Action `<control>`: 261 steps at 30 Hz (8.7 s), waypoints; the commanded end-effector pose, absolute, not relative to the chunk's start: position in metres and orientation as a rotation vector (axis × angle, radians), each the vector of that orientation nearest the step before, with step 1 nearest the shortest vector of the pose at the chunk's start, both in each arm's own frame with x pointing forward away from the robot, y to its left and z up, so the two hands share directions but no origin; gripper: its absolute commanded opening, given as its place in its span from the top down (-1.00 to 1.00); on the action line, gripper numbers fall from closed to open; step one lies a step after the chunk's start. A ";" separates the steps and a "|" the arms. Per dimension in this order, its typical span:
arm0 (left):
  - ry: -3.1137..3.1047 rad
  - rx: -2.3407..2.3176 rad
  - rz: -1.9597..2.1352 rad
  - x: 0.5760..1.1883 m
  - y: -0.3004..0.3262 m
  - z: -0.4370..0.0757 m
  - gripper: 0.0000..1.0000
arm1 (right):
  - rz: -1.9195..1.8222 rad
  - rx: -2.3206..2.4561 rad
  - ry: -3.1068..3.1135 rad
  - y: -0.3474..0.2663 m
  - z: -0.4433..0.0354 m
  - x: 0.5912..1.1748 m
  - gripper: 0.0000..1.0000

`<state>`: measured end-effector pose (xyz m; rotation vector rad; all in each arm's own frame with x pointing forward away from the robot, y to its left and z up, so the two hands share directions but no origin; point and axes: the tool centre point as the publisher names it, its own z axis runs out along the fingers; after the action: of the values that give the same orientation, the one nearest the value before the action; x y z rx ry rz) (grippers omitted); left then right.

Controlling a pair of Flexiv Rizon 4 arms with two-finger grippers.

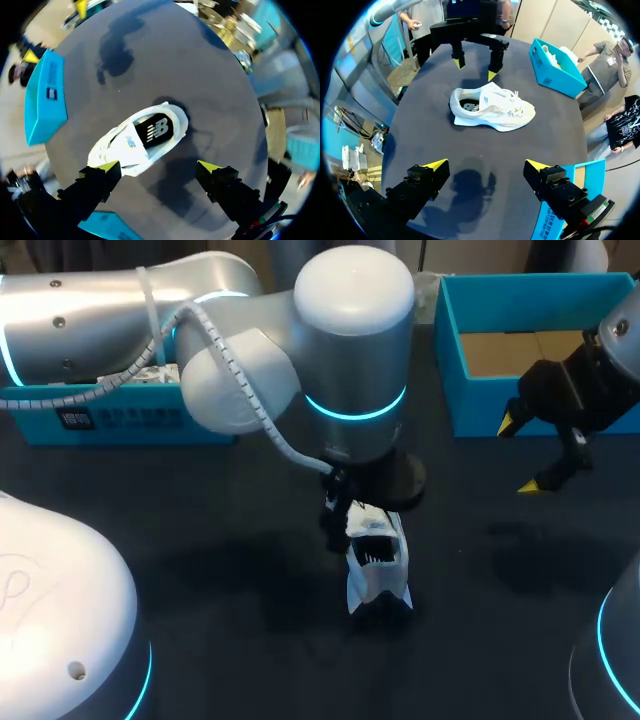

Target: Take the shoe out of the shoebox, open the shoe tongue, remove and reinsert the insole, then place the shoe into the shoebox

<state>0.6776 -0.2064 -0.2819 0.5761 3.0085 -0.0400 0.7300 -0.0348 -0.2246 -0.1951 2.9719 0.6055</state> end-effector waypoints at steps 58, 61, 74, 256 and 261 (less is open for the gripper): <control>3.120 -0.146 -0.051 0.623 -0.250 -0.397 0.10 | 0.601 -0.195 2.972 -0.034 -0.226 0.730 -1.00; 3.137 -0.155 -0.043 0.623 -0.247 -0.399 0.61 | 0.601 -0.195 2.972 -0.034 -0.226 0.730 -1.00; 3.254 -0.168 -0.035 0.620 -0.237 -0.392 1.00 | 0.601 -0.195 2.972 -0.034 -0.226 0.730 -1.00; 3.203 -0.091 0.101 0.989 0.293 -0.171 1.00 | 0.601 -0.195 2.972 -0.034 -0.226 0.730 -1.00; 3.177 -0.091 0.073 1.018 0.297 -0.180 1.00 | 0.601 -0.195 2.972 -0.034 -0.226 0.730 -1.00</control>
<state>0.9952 0.2930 -0.1745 -0.0952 3.1462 0.1108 0.7299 -0.0348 -0.2244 -0.1953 2.9722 0.6049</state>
